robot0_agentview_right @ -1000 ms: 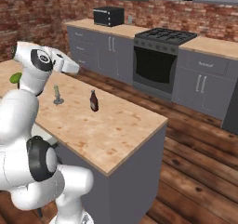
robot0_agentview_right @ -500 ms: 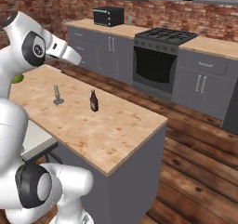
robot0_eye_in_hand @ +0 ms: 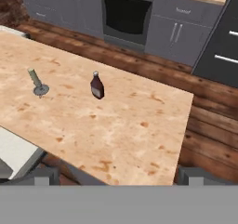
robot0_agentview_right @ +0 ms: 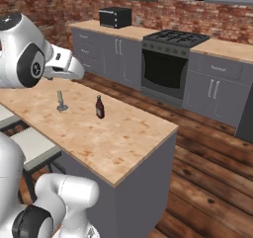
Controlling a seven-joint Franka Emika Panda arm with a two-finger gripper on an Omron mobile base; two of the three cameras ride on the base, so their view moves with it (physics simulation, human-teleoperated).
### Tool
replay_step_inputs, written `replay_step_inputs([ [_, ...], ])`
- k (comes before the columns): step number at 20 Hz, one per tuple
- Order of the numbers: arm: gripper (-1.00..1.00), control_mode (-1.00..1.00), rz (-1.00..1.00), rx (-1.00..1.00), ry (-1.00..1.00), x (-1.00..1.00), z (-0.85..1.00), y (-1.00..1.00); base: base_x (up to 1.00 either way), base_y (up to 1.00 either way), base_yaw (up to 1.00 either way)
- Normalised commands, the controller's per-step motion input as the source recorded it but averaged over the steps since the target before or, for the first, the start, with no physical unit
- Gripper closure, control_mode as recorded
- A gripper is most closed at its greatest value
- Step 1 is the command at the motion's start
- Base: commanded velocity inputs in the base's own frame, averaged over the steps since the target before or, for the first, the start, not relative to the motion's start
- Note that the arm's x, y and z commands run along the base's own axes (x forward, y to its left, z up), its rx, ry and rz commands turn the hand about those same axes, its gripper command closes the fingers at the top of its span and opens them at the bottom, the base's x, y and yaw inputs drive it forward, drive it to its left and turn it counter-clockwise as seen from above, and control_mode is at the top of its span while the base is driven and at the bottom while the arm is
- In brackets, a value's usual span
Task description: Move the ketchup and ketchup from the cabinet to the dining counter.
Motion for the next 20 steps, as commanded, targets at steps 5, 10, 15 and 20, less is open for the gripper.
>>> replay_step_inputs([
  [5, -1.00, -1.00, 0.25, 0.03, 0.25, -0.47, -0.06, 0.00, 0.00, 0.00, 0.00],
  [10, -1.00, -1.00, 0.02, 0.03, 0.13, -0.22, -0.01, 0.00, 0.00, 0.00, 0.00],
  [15, -1.00, 1.00, 0.00, 0.00, 0.01, -0.51, -0.04, 0.00, -0.20, 0.00, 0.00],
  [20, -1.00, 1.00, 0.00, 0.00, 0.00, 0.00, 0.00, 0.00, -1.00, -0.27, -0.09],
])
